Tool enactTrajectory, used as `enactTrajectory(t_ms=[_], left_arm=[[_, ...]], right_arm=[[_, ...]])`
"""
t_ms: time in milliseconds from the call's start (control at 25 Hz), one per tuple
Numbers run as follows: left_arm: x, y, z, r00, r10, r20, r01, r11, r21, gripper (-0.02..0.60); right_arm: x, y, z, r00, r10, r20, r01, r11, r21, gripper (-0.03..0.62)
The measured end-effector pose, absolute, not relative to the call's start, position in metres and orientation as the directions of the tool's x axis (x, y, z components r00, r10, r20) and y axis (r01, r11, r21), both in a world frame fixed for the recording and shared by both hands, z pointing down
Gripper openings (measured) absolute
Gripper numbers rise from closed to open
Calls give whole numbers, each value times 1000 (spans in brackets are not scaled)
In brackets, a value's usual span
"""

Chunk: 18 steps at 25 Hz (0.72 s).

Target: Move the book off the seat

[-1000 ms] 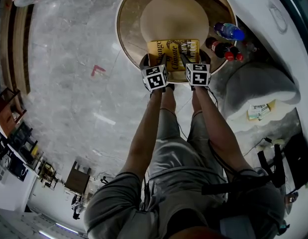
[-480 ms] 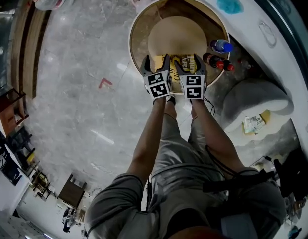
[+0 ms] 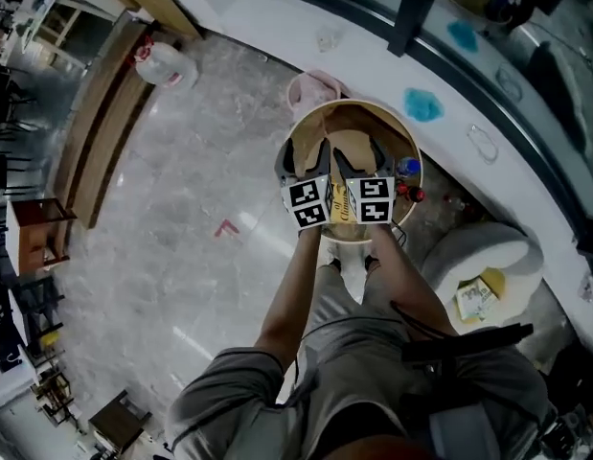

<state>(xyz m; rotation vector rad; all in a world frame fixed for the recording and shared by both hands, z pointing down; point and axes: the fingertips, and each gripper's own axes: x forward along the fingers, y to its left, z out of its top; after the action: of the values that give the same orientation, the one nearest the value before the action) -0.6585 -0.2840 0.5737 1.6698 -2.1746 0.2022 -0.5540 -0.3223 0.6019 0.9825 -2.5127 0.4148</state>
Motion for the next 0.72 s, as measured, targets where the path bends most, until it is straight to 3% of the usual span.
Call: enactTrajectory(t_ms=[440,720], left_arm=[[-674,-277,305,-277,-961,0,-957,275,95,336],[-652,-261,267,-241,-969,-55,-965,234,116,336]], right_arm=[[-551,-346,318,-708,-701,86,-705,709,-33,359],[-544,-337,254,-708,-706,-19,-706,708,-2,359]])
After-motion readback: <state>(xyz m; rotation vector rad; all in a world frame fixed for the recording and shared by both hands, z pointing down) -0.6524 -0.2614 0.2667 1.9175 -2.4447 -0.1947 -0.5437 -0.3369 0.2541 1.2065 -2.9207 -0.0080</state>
